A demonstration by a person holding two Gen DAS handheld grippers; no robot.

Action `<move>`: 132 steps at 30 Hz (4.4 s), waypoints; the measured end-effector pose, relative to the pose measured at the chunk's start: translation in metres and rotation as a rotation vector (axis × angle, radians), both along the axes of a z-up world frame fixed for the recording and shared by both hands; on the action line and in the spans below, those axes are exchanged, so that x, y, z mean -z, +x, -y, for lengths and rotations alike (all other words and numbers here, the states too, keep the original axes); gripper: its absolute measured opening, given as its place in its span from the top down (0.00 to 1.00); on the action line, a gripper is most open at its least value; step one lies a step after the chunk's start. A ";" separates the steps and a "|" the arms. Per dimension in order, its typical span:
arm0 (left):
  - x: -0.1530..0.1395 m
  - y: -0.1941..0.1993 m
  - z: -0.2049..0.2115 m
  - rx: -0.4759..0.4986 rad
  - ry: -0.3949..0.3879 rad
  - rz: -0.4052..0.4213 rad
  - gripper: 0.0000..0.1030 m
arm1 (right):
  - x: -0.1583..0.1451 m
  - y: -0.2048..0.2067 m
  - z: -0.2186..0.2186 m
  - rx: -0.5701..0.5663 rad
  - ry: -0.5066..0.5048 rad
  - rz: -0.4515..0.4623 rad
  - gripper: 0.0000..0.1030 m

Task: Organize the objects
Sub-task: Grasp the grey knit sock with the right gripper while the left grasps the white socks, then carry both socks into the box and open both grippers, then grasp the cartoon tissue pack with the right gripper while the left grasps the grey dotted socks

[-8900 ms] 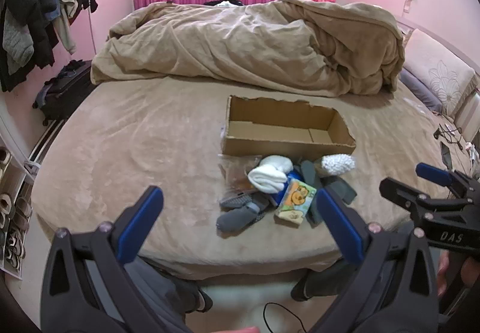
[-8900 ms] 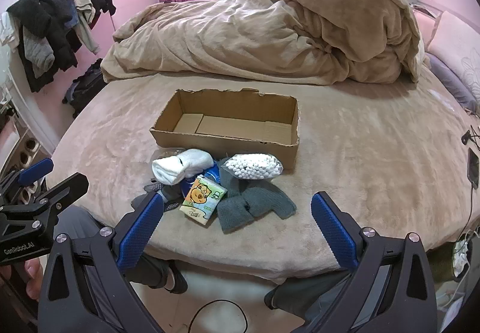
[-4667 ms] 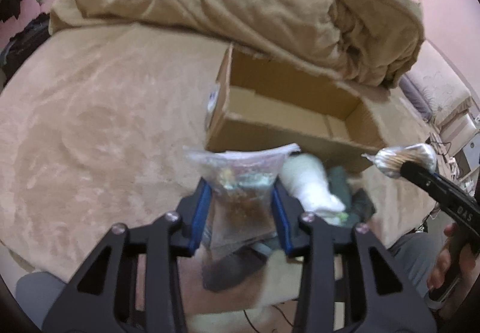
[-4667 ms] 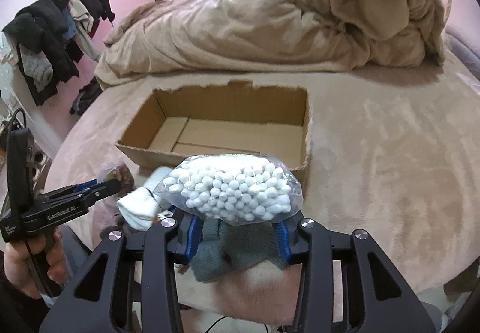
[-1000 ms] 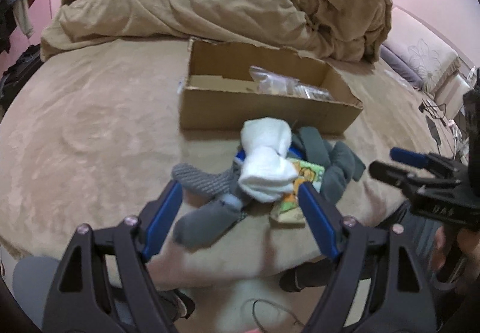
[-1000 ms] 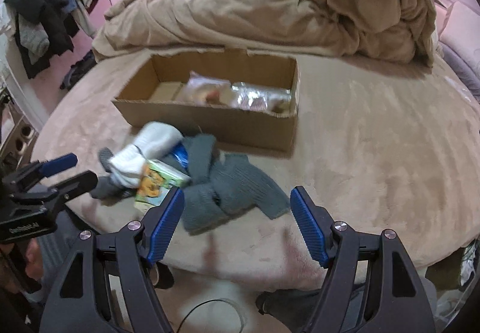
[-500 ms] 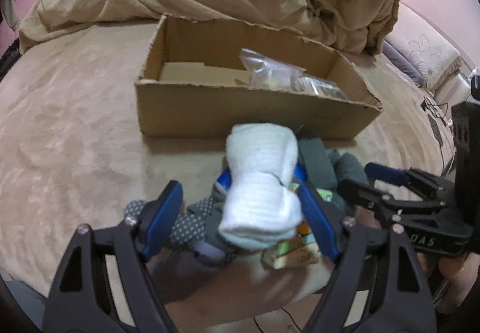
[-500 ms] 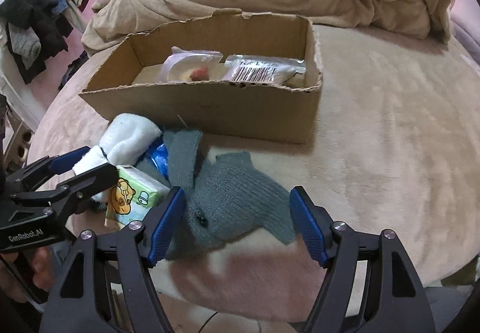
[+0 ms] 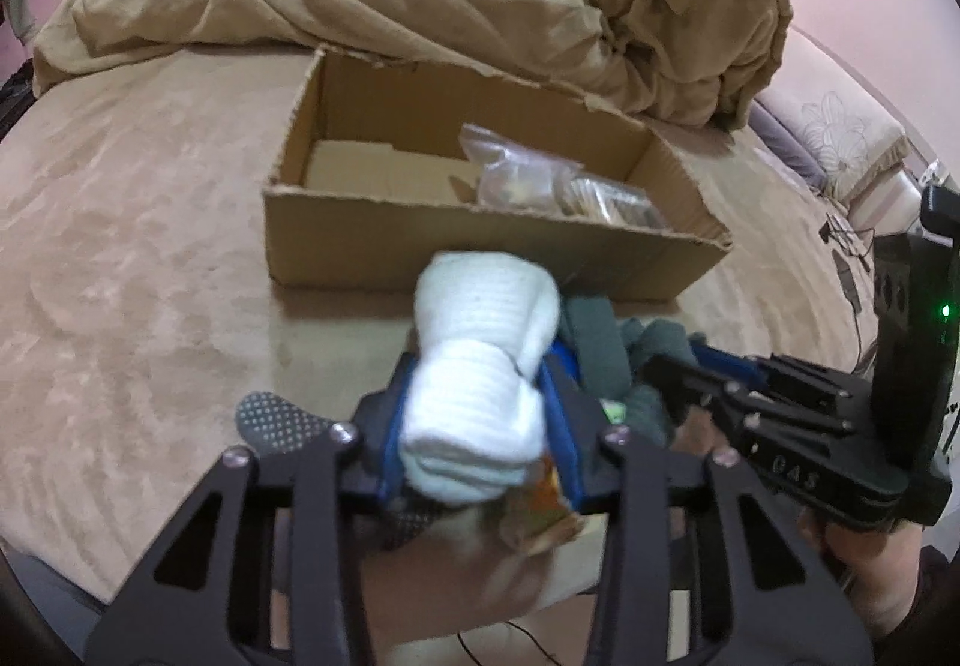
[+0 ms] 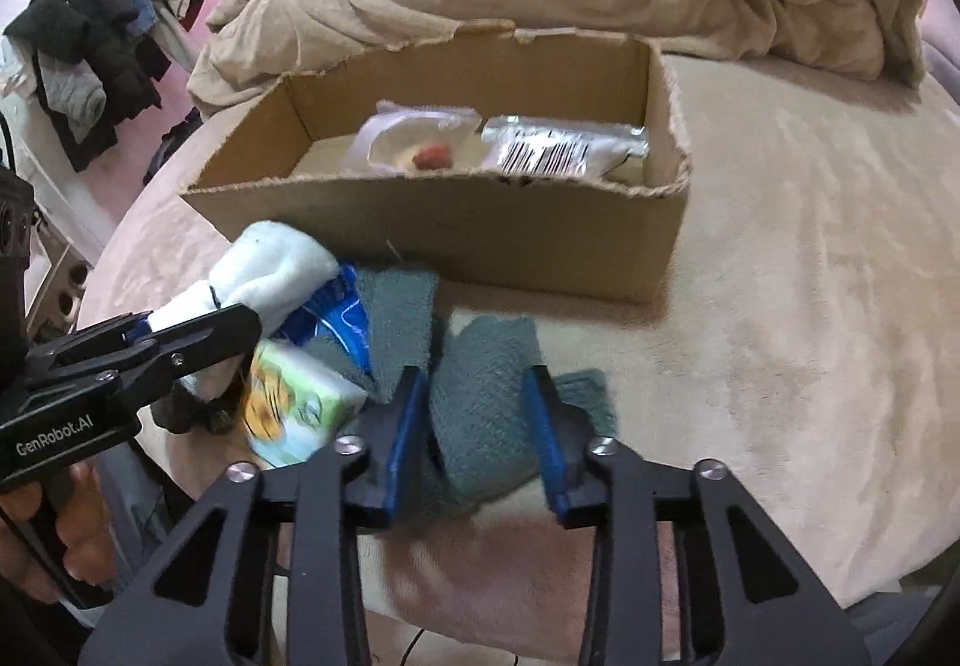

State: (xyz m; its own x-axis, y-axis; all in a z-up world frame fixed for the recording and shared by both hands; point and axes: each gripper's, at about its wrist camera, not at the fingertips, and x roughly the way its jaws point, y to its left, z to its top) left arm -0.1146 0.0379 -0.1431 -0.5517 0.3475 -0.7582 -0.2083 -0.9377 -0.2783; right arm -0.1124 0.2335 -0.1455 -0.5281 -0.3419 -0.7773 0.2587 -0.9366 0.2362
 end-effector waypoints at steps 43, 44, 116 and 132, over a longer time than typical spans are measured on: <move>-0.179 0.001 0.049 -0.104 0.019 -0.260 0.61 | -0.188 -0.006 0.046 -0.096 0.043 -0.363 0.84; -0.176 -0.005 0.052 -0.111 0.022 -0.254 0.61 | -0.184 -0.013 0.051 -0.103 0.040 -0.357 0.84; -0.168 0.111 0.061 -0.154 -0.049 -0.264 0.22 | -0.175 0.066 0.025 -0.013 0.004 -0.278 0.31; -0.081 0.110 0.062 -0.123 -0.073 -0.187 0.22 | -0.112 0.080 0.042 -0.033 0.066 -0.172 0.31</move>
